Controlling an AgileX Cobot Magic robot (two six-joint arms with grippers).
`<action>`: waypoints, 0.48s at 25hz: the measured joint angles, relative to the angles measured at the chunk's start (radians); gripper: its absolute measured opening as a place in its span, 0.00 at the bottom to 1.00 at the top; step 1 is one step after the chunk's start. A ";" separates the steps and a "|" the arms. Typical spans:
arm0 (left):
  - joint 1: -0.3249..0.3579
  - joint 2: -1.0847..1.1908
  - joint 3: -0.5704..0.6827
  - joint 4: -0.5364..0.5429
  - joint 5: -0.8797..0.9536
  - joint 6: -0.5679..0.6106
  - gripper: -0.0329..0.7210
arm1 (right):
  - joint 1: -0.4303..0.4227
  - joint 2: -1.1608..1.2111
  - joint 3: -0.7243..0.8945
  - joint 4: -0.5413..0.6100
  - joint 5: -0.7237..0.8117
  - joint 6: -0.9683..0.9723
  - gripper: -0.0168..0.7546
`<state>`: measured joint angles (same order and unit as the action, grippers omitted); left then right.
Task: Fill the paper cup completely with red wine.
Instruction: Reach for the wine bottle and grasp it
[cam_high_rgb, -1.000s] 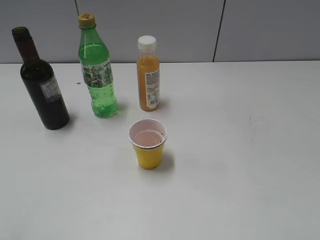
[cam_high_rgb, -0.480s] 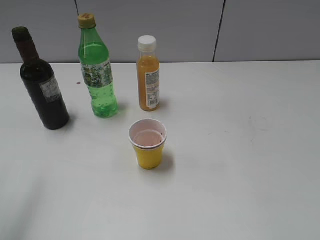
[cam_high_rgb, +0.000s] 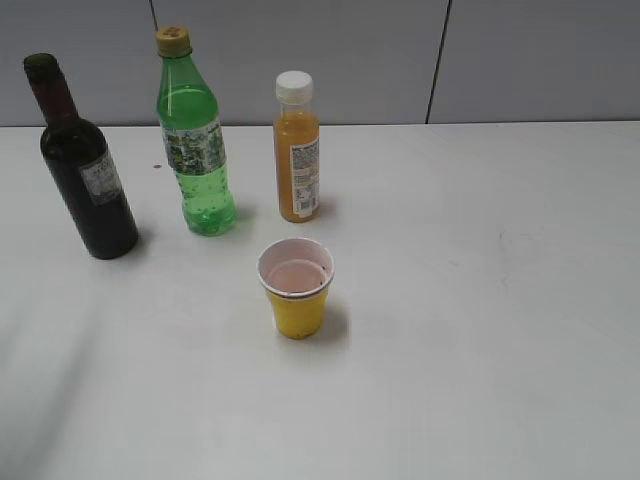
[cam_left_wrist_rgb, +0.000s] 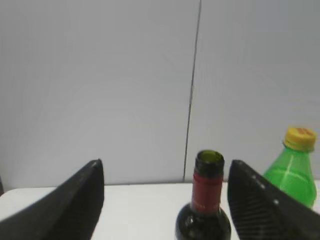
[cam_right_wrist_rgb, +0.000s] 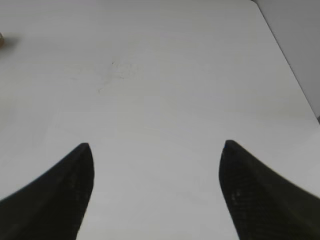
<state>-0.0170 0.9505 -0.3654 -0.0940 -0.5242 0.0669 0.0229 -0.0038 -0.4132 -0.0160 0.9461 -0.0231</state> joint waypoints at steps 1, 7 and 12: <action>0.000 0.007 0.024 0.029 -0.019 -0.007 0.82 | 0.000 0.000 0.000 0.000 0.000 0.000 0.79; -0.001 0.105 0.074 0.075 -0.012 -0.031 0.82 | 0.000 0.000 0.000 0.000 0.000 0.000 0.79; -0.025 0.201 0.076 0.080 -0.075 -0.035 0.82 | 0.000 0.000 0.000 0.000 0.000 0.000 0.79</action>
<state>-0.0423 1.1517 -0.2895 -0.0142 -0.5992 0.0314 0.0229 -0.0038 -0.4132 -0.0160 0.9461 -0.0231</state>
